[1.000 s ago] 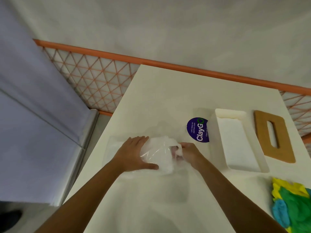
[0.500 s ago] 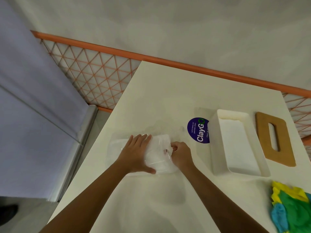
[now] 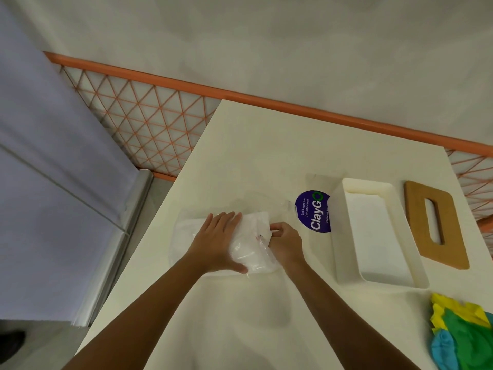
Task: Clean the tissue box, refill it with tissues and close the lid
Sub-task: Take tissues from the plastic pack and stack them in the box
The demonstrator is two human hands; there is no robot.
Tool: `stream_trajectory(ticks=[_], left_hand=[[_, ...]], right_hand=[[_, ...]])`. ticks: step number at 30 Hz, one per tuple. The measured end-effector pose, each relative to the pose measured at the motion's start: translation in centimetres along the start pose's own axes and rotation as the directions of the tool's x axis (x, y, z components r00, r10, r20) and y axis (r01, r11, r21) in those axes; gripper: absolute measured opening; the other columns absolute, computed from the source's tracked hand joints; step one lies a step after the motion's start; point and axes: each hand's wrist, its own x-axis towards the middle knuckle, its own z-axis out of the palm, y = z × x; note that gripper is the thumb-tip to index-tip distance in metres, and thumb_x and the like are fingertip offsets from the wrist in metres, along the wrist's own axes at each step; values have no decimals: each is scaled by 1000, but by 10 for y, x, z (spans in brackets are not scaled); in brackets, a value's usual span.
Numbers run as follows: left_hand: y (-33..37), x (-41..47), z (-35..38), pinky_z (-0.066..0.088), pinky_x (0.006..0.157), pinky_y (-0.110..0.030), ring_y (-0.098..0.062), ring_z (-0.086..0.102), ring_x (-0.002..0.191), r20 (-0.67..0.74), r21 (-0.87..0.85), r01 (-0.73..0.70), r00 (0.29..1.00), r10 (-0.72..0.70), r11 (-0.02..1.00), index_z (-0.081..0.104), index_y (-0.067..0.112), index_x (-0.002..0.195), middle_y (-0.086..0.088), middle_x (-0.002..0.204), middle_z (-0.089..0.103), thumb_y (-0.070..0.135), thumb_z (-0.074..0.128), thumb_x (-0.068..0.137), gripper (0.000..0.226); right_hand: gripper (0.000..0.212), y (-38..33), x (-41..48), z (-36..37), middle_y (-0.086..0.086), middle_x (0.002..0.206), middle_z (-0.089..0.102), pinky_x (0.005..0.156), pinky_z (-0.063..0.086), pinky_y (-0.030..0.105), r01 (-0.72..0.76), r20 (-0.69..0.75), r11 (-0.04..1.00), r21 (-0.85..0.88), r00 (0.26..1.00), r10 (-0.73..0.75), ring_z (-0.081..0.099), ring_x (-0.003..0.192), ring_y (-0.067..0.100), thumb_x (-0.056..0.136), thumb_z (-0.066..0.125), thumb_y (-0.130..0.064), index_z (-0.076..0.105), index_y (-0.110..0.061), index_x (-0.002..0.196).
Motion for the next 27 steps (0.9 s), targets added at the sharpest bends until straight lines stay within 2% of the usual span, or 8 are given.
stream_trajectory(ticks=[2, 5, 8, 11, 13, 17, 22, 27], left_hand=[[0, 2, -1, 2, 118, -37, -20, 14, 143, 0, 13, -8, 1000, 8, 1000, 7, 17, 149, 1, 155, 15, 70, 69, 58, 121], [-1, 3, -3, 1, 118, -35, -18, 13, 143, 10, 21, -12, 1000, 12, 1000, 6, 19, 149, 2, 155, 14, 71, 67, 60, 120], [-3, 2, -5, 1, 118, -33, -17, 14, 143, -3, -5, -18, 1000, 18, 1000, 6, 20, 148, 3, 154, 16, 71, 67, 60, 119], [-5, -1, -7, 1, 117, -29, -16, 18, 141, -30, -60, -14, 999, 12, 998, 9, 21, 148, 3, 153, 19, 68, 70, 59, 118], [-6, -1, -7, 3, 117, -29, -16, 20, 140, -37, -90, -6, 999, 3, 996, 11, 20, 148, 3, 151, 22, 66, 72, 59, 118], [-4, -3, -8, 9, 117, -30, -16, 22, 138, -16, -98, 6, 1000, -7, 995, 13, 19, 148, 5, 150, 24, 64, 73, 59, 116], [-2, -4, -13, 11, 117, -30, -16, 23, 137, 2, -112, 12, 1000, -12, 994, 12, 20, 148, 5, 150, 24, 61, 75, 60, 116], [-1, -4, -15, 9, 117, -29, -16, 20, 139, 15, -112, 11, 1000, -9, 994, 11, 20, 148, 6, 151, 21, 62, 74, 61, 115]], right_hand=[[26, -3, 3, -5, 7, 95, 63, 71, 46, 25, -116, 68, 990, 78, 992, 110, 54, 82, 19, 84, 64, -11, 62, -6, 109], [7, -8, 4, -17, 5, 65, 55, 55, 42, 20, -181, 228, 982, 47, 959, 166, 49, 59, 16, 84, 62, -9, 63, -7, 78], [20, -12, 9, -27, 1, 57, 51, 50, 38, 19, -127, 242, 989, 77, 965, 105, 45, 53, 13, 84, 52, 1, 60, -10, 70], [26, -13, 18, -38, 2, 61, 55, 61, 43, 26, -134, 194, 971, 197, 976, 95, 50, 61, 19, 83, 55, -2, 59, -16, 60], [19, -7, 23, -42, 6, 75, 58, 76, 47, 36, -181, 161, 941, 287, 977, 138, 54, 73, 22, 83, 61, -10, 59, -16, 66], [6, 8, 25, -39, 5, 96, 61, 96, 48, 42, -218, 151, 947, 234, 971, 186, 58, 95, 24, 89, 58, -19, 58, -18, 83], [18, 8, 23, -37, 2, 93, 65, 92, 49, 41, -303, 284, 916, 262, 932, 227, 62, 93, 24, 89, 59, -22, 60, -17, 106], [20, 3, 22, -44, 4, 95, 64, 92, 51, 42, -206, 275, 952, 226, 951, 140, 61, 98, 26, 85, 63, -14, 64, -16, 104]])
